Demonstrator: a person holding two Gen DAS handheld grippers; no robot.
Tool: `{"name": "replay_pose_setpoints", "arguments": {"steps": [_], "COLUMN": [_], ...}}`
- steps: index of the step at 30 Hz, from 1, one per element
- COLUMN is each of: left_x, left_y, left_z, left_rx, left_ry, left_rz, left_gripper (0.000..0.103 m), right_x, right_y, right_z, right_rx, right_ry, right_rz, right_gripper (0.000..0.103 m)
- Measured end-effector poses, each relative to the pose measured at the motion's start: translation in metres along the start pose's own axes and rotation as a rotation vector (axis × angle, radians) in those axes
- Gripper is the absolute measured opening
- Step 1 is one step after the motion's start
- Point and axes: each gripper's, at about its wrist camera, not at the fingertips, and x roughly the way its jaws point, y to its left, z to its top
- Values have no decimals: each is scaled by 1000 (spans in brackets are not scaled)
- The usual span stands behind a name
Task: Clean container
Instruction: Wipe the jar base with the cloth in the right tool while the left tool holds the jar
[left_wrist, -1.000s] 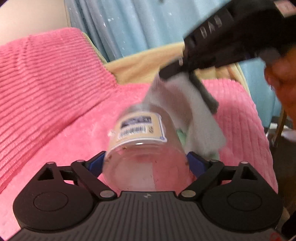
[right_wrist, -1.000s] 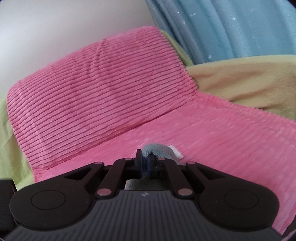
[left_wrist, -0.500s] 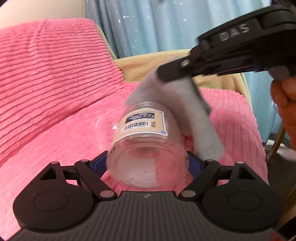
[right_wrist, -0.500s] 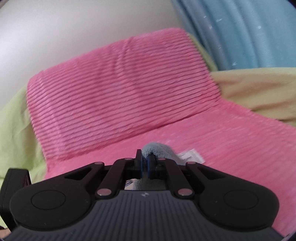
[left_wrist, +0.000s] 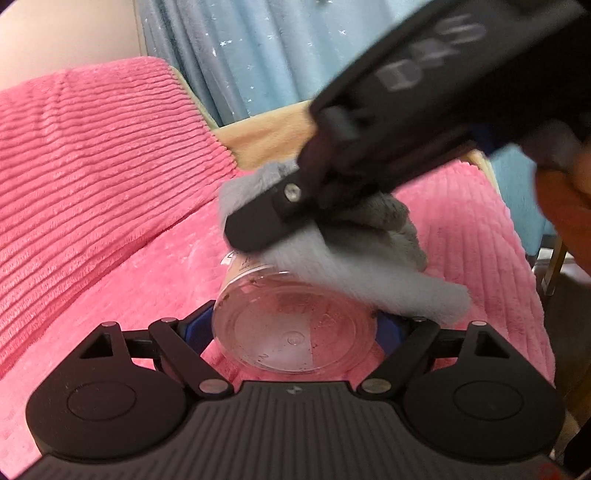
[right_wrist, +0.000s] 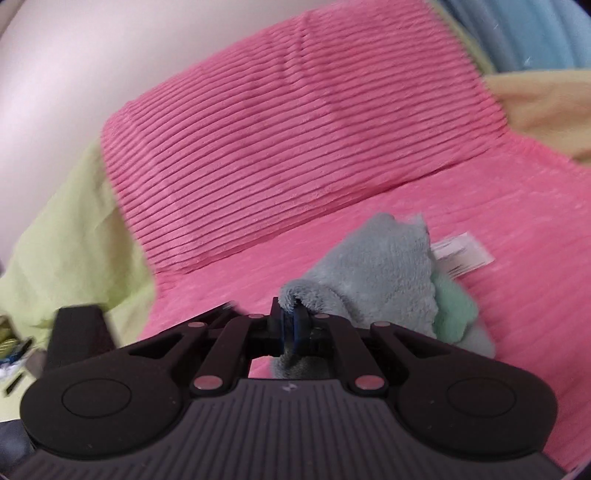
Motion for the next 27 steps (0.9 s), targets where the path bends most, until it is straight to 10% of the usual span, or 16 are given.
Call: {"name": "replay_pose_setpoints", "arguments": {"steps": [6, 16, 27], "left_x": [-2, -3, -11], "left_y": [-2, 40, -11], "left_z": [2, -4, 1], "left_rx": [-14, -405, 54], "left_ry": [-2, -4, -26], "left_rz": [-2, -179, -10], "left_gripper": [86, 85, 85], "right_x": [-2, -5, -2], "right_y": [-25, -19, 0], "right_z": [4, 3, -2], "right_rx": [126, 99, 19], "right_ry": [-75, -72, 28], "right_rz": [-89, -106, 65], "right_gripper": [3, 3, 3]}}
